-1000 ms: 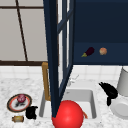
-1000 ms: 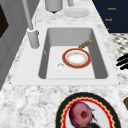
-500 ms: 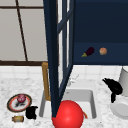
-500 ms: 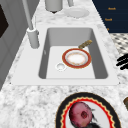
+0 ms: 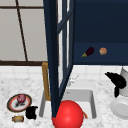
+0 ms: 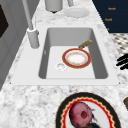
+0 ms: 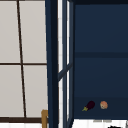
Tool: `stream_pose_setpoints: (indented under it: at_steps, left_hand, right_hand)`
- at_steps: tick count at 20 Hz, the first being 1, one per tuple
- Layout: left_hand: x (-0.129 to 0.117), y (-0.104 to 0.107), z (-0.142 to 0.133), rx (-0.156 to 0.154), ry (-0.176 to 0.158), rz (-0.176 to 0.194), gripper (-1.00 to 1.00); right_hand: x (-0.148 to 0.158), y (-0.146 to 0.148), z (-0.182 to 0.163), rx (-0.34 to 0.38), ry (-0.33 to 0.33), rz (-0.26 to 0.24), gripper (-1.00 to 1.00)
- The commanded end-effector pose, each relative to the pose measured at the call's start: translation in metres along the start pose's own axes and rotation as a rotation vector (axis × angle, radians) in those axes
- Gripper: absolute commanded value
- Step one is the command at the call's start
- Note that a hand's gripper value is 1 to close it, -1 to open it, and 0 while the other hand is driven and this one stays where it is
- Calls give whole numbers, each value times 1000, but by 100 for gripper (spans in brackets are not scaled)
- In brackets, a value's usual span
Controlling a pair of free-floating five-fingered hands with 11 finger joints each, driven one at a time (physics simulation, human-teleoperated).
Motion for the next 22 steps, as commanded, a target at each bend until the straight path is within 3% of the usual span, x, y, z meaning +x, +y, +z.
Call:
stream_pose_setpoints:
  at_steps: [1, 11, 22]
  left_hand:
    - [0, 0, 0, 0, 0, 0, 0]
    - [0, 0, 0, 0, 0, 0, 0]
    - [0, 0, 0, 0, 0, 0, 0]
  right_hand:
    - [2, -23, 0, 37, 22, 45, -100]
    - [-2, -85, 2, 54, 21, 48, -100]
    - [-15, -139, -58, 70, 5, 40, -100]
